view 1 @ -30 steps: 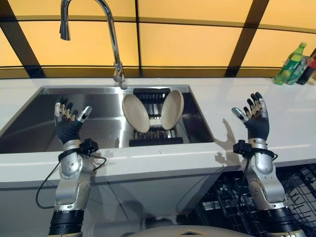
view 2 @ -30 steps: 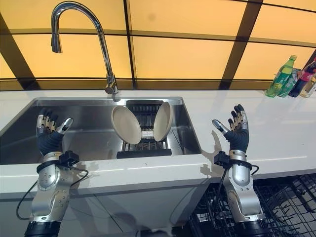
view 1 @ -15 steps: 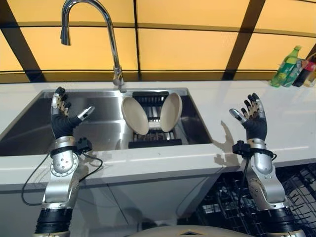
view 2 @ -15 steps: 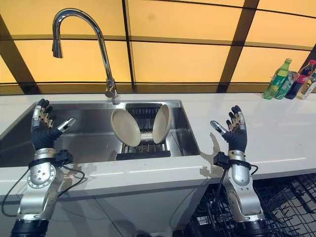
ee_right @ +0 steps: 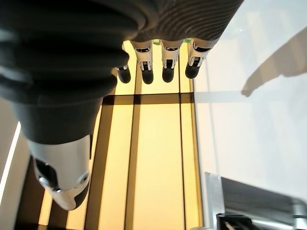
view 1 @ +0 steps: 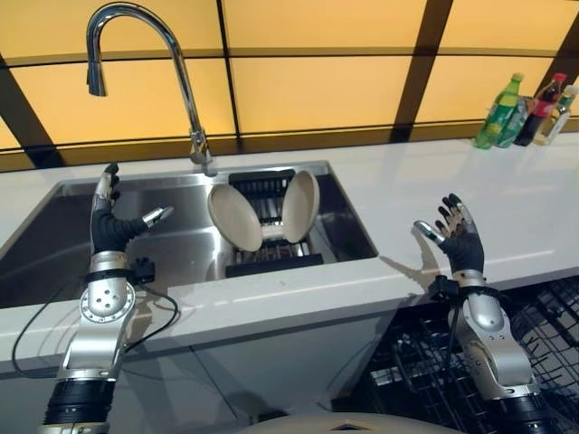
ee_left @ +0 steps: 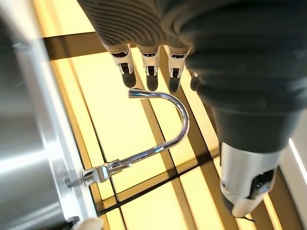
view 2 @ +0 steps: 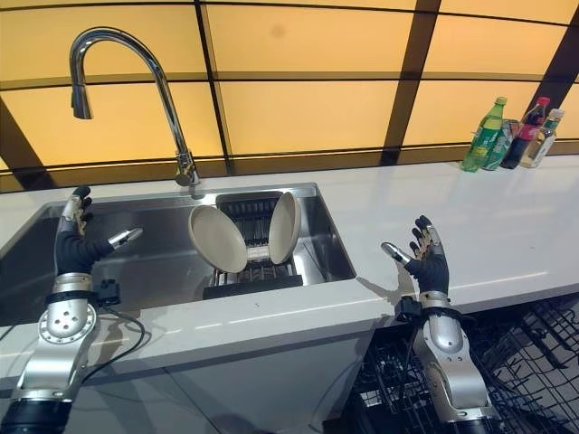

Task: Pick up plates and place into dishwasher.

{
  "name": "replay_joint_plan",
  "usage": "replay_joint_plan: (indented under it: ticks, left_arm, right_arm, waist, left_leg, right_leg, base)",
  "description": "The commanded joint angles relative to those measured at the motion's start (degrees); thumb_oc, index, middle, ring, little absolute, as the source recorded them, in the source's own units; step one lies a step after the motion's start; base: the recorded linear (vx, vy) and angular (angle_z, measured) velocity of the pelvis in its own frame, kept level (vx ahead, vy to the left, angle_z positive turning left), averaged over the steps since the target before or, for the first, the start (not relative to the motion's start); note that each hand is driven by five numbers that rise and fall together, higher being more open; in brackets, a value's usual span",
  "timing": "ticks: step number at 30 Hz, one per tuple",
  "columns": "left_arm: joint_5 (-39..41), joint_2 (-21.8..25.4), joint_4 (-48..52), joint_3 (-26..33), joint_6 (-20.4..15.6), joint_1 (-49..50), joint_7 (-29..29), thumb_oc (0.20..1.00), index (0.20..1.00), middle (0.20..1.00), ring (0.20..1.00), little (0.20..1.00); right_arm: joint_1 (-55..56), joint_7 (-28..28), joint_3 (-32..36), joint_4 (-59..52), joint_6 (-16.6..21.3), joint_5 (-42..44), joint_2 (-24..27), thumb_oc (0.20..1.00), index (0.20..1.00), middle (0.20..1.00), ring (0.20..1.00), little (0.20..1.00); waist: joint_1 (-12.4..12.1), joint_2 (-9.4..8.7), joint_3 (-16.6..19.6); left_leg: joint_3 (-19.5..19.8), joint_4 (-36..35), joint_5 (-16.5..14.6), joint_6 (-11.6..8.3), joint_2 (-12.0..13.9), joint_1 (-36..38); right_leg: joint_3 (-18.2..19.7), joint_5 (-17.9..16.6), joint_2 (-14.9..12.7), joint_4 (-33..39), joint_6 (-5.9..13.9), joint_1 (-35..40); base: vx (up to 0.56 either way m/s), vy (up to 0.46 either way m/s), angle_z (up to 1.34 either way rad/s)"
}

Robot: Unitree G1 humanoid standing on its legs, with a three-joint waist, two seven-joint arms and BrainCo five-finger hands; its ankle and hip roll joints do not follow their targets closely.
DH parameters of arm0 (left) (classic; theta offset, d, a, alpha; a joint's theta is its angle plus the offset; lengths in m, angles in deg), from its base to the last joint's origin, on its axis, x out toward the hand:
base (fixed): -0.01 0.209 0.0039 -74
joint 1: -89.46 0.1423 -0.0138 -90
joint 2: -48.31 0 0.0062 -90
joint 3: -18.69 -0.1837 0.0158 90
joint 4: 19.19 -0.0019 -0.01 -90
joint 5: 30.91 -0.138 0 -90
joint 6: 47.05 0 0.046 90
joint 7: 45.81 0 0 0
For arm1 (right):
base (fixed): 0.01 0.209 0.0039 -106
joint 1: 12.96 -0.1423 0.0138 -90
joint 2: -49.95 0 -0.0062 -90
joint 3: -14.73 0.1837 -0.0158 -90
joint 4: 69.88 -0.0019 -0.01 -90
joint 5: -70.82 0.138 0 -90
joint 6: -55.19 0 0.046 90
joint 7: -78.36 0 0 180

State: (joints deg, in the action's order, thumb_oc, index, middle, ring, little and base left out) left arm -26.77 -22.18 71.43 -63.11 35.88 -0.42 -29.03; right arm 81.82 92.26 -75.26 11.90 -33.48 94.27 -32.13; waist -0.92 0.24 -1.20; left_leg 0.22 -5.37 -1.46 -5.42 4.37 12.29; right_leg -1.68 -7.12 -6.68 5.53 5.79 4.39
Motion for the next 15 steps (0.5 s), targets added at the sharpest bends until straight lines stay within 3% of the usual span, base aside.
replay_joint_plan:
  ticks: [1,11,15]
  left_arm:
    - [-6.5,6.0,-4.2,0.7,-3.7,-6.0,3.0,1.0,1.0,1.0,1.0,1.0]
    - [-22.3,15.4,-13.0,-4.9,-3.1,-14.4,14.1,1.0,1.0,1.0,1.0,1.0]
    - [-30.0,22.0,-15.5,-9.0,-0.2,-17.7,13.3,1.0,1.0,1.0,1.0,1.0]
  right_arm:
    - [-4.6,-0.8,2.6,-1.5,2.3,2.1,5.2,1.0,1.0,1.0,1.0,1.0]
    - [-10.2,-1.7,0.8,2.8,5.2,4.7,12.0,1.0,1.0,1.0,1.0,1.0]
    - [-11.5,-1.1,0.1,2.8,6.1,5.8,13.9,1.0,1.0,1.0,1.0,1.0]
  waist:
    - [1.8,1.09,-3.2]
    - [3.3,2.46,-10.9]
    - [3.6,2.63,-13.7]
  left_leg:
    - [-0.7,4.4,-2.2,4.45,-4.7,-5.6]
    - [-1.2,10.9,-3.2,4.99,-6.6,-14.2]
    - [-1.7,12.4,-2.7,5.26,-6.9,-16.8]
  right_leg:
    - [1.2,4.2,-3.6,-3.2,3.12,-1.5]
    - [5.0,3.2,-5.0,-5.5,4.34,-7.8]
    - [5.7,2.6,-5.5,-5.8,4.86,-9.1]
  base:
    - [0.02,0.168,-0.1]
    - [-0.05,0.133,-0.12]
    - [-0.08,0.06,-0.1]
